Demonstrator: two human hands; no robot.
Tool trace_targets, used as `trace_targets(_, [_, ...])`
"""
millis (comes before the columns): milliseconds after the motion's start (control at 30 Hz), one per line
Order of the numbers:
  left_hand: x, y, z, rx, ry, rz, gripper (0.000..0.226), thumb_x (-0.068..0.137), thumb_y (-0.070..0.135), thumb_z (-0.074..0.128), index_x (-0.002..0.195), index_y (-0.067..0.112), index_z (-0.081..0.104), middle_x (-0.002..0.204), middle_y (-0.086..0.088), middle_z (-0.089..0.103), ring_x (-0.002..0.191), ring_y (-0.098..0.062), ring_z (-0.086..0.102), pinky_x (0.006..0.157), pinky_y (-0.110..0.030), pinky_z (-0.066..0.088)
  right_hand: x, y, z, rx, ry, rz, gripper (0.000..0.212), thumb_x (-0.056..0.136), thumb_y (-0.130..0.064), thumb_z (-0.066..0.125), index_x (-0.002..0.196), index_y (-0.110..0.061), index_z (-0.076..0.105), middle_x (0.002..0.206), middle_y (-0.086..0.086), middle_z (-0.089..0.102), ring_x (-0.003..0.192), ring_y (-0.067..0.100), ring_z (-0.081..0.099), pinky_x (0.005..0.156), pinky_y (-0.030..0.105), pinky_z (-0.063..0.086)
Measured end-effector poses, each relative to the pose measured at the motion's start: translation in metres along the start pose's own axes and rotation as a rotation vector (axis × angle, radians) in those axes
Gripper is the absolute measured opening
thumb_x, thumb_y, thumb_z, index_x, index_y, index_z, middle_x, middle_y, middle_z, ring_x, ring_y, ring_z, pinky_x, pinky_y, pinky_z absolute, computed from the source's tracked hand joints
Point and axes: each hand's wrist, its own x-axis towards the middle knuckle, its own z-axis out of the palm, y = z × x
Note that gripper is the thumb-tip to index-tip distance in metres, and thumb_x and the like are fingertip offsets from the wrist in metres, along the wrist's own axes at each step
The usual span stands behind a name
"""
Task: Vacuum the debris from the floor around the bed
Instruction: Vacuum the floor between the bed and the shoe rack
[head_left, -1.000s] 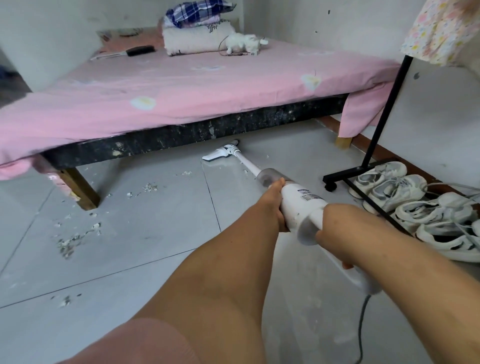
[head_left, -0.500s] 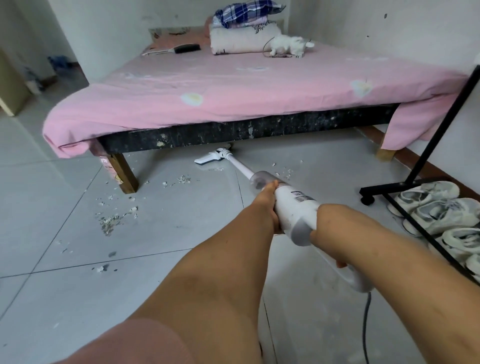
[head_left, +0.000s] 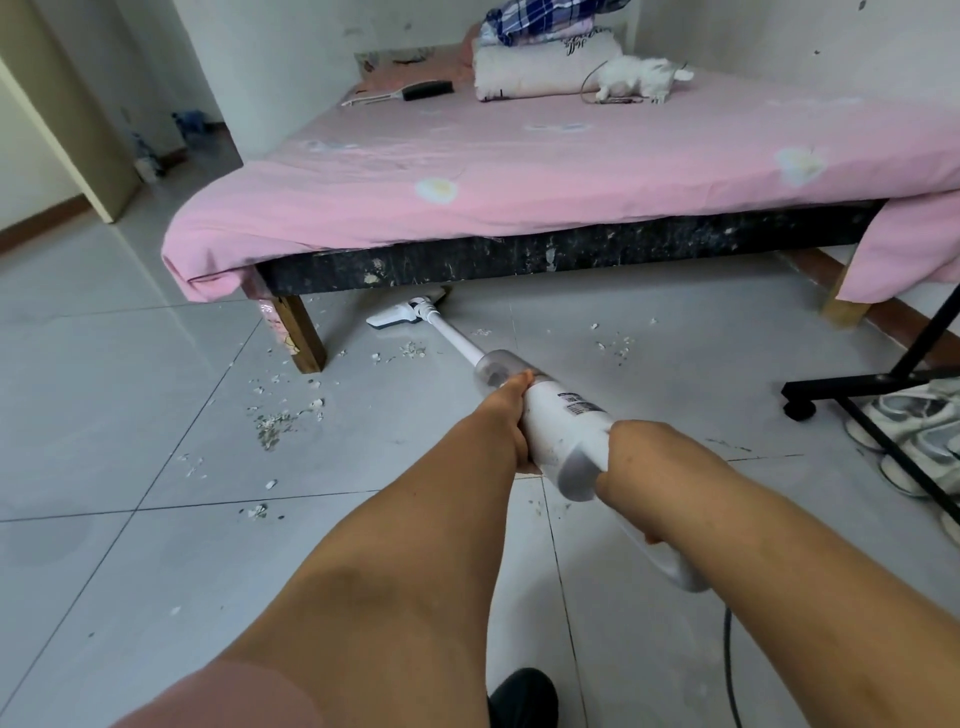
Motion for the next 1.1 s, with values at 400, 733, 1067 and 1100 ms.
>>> trace_targets(400, [0.004,0.009,-0.008,0.007,0.01,0.046,0.061,0.085,0.062,0.067,0.121,0.013,0.06,0.091,-0.011,0.068,0.088,-0.032,0.065,0.082,-0.052,0.051,0.015,-0.008,0.004,0.013,0.088,0.0,0.041,0.092,-0.024,0.049,0.132,-0.013,0.045,0.108,0.003,0.048,0.091,0.02,0.044,0.076,0.023,0.036])
trace_targets(733, [0.004,0.007,0.053,0.039,-0.093,0.028,0.055,0.083,0.061,0.07,0.105,0.01,0.061,0.089,-0.012,0.071,0.08,-0.03,0.067,0.075,-0.051,0.054,0.008,0.028,-0.018,-0.044,0.194,0.04,0.036,0.09,-0.018,0.049,0.125,-0.012,0.052,0.118,0.004,0.055,0.097,0.021,0.052,0.078,0.024,0.041])
trace_targets(1067, [0.001,-0.02,0.148,0.183,-0.259,0.008,0.058,0.083,0.063,0.069,0.11,0.013,0.064,0.091,-0.01,0.072,0.08,-0.029,0.069,0.062,-0.046,0.054,0.015,0.089,-0.039,0.098,0.205,0.296,0.046,0.093,-0.028,0.055,0.135,-0.014,0.045,0.136,0.004,0.048,0.118,0.016,0.048,0.097,0.024,0.038])
trace_targets(1100, [0.001,-0.024,0.157,0.195,-0.273,0.007,0.059,0.083,0.063,0.07,0.113,0.013,0.064,0.096,-0.01,0.073,0.085,-0.03,0.069,0.068,-0.047,0.056,0.017,0.099,-0.037,0.152,0.209,0.313,0.038,0.093,-0.029,0.054,0.128,-0.015,0.049,0.128,0.005,0.052,0.115,0.017,0.05,0.095,0.024,0.038])
